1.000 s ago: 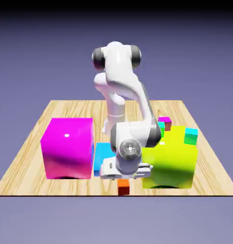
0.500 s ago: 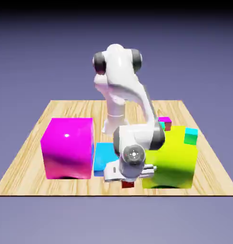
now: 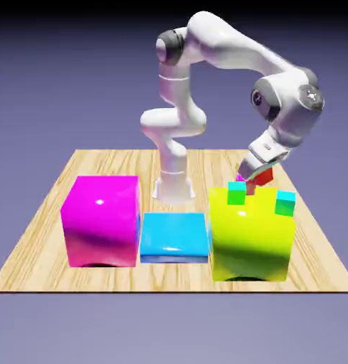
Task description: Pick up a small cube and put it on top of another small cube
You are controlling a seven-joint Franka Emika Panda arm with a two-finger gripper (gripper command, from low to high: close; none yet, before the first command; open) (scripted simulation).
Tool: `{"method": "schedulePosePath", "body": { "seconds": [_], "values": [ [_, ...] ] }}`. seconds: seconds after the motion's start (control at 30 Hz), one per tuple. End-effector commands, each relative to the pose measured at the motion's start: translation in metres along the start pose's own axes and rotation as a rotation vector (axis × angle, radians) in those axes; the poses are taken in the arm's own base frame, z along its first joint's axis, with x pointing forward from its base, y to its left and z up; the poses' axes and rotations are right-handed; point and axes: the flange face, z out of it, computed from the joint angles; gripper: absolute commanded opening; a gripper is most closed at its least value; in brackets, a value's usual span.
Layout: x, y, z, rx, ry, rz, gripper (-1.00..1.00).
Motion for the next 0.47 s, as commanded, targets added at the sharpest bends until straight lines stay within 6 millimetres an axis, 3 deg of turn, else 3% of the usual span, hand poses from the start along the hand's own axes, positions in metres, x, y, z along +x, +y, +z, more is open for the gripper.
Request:
{"method": "schedulePosePath", "body": {
  "seconds": [0.0, 0.1, 0.3, 0.33, 0.37, 0.43],
  "values": [
    [-0.009, 0.002, 0.005, -0.036, -0.009, 0.02, -1.0],
    [-0.007, 0.002, 0.021, -0.093, -0.046, 0.077, -1.0],
    [-0.001, 0.0, 0.088, -0.093, -0.046, 0.077, -1.0],
    [-0.001, 0.0, 0.088, -0.093, -0.046, 0.077, 1.0],
    [-0.001, 0.0, 0.088, -0.093, -0.046, 0.077, 1.0],
    [-0.003, 0.0, 0.064, -0.093, -0.046, 0.077, 1.0]
  ]
}}
